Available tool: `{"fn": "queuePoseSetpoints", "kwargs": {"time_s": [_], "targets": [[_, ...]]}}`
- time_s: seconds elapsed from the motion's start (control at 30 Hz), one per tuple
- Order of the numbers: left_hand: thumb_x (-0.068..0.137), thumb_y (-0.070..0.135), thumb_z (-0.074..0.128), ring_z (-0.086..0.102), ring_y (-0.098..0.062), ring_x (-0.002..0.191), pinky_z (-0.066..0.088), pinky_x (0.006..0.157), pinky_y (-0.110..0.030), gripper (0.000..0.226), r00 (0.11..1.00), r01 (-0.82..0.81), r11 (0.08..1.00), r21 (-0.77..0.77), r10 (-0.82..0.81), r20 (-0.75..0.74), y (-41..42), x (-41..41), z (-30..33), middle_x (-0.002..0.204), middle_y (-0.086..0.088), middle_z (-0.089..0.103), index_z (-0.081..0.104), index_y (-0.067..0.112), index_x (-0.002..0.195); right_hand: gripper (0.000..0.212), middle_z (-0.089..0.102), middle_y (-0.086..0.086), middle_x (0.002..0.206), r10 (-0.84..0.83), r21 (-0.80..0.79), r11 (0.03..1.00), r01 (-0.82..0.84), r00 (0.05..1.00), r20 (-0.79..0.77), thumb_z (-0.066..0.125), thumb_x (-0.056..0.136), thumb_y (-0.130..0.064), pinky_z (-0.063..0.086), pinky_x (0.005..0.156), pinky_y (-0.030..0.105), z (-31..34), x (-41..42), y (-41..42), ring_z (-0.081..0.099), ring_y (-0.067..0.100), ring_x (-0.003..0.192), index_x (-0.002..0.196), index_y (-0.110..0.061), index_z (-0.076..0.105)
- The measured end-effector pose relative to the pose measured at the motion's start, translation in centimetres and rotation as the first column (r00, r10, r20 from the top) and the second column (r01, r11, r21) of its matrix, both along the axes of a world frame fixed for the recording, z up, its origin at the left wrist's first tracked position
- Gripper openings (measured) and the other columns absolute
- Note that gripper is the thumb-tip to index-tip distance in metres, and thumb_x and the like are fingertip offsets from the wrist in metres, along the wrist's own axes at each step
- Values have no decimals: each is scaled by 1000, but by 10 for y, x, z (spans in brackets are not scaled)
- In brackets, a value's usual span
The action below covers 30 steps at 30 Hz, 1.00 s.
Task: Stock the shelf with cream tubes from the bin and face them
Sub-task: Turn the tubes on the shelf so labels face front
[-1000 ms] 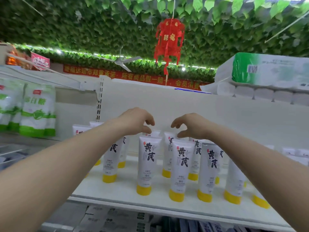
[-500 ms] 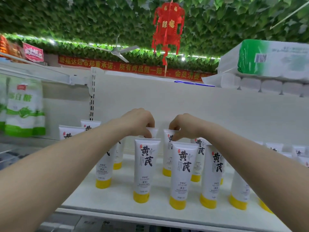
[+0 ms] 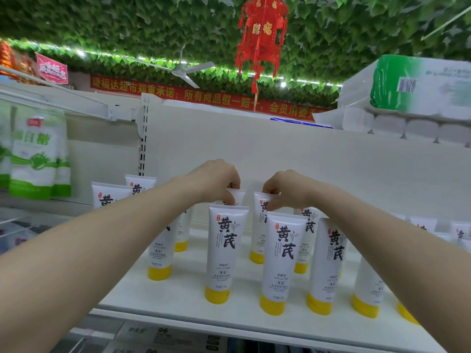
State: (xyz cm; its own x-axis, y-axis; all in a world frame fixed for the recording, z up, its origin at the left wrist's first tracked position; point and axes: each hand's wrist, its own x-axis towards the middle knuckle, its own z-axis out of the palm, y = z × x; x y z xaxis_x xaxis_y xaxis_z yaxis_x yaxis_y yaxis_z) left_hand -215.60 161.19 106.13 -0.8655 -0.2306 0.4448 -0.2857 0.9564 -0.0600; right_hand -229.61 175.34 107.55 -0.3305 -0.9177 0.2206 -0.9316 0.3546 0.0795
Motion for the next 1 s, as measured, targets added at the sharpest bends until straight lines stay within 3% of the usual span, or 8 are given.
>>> {"fn": "queuePoseSetpoints", "kwargs": {"time_s": [0.23,0.37,0.53,0.67,0.77,0.87,1.0], "targets": [[79,30,73,58,-17,85,45,70,-28,23,1000,-17,1000,-5,18,26,-2,-3,1,95,2,68,70,20,99,12,55,-4,72,-23,14,1000,23,1000,-6,70,82,-24,40,58,28,0,1,1,51,20,73,84,-17,60],[82,31,72,59,-15,96,47,81,-27,35,999,-13,999,30,12,38,0,1,6,107,5,67,65,24,115,29,64,-4,99,-22,-11,1000,23,999,31,70,84,-29,47,73,27,1,6,8,59,19,95,112,-21,66],[91,31,61,59,-10,103,43,86,-24,25,980,59,997,42,-49,-195,14,31,17,110,10,68,66,26,115,24,69,-5,107,56,-191,980,-60,998,-31,61,92,-29,45,88,26,13,19,31,61,14,101,115,-24,66],[94,39,54,59,-6,96,44,83,-25,23,930,161,978,132,-106,-352,38,67,12,102,15,70,71,29,107,21,72,-15,93,139,-291,948,-130,990,11,54,95,-36,47,90,29,17,47,64,61,5,92,104,-28,71],[90,46,57,61,-2,91,49,84,-26,24,955,193,968,160,-147,-259,56,85,-1,99,17,70,71,32,104,30,72,-17,89,146,-248,961,-122,986,80,50,92,-54,51,88,34,11,65,86,64,9,92,96,-33,72],[82,53,64,60,-4,91,49,82,-28,34,986,140,986,93,-130,-104,67,90,-15,99,17,69,69,32,108,35,71,-15,91,113,-186,978,-95,990,88,56,81,-66,52,86,34,1,74,98,64,6,90,95,-37,70],[73,45,75,52,-11,87,40,70,-28,46,998,58,998,17,-57,-15,71,91,-23,90,17,59,59,33,114,32,68,-12,92,71,-115,991,-63,995,70,76,72,-52,52,85,35,-12,78,104,62,9,91,95,-33,66]]}}
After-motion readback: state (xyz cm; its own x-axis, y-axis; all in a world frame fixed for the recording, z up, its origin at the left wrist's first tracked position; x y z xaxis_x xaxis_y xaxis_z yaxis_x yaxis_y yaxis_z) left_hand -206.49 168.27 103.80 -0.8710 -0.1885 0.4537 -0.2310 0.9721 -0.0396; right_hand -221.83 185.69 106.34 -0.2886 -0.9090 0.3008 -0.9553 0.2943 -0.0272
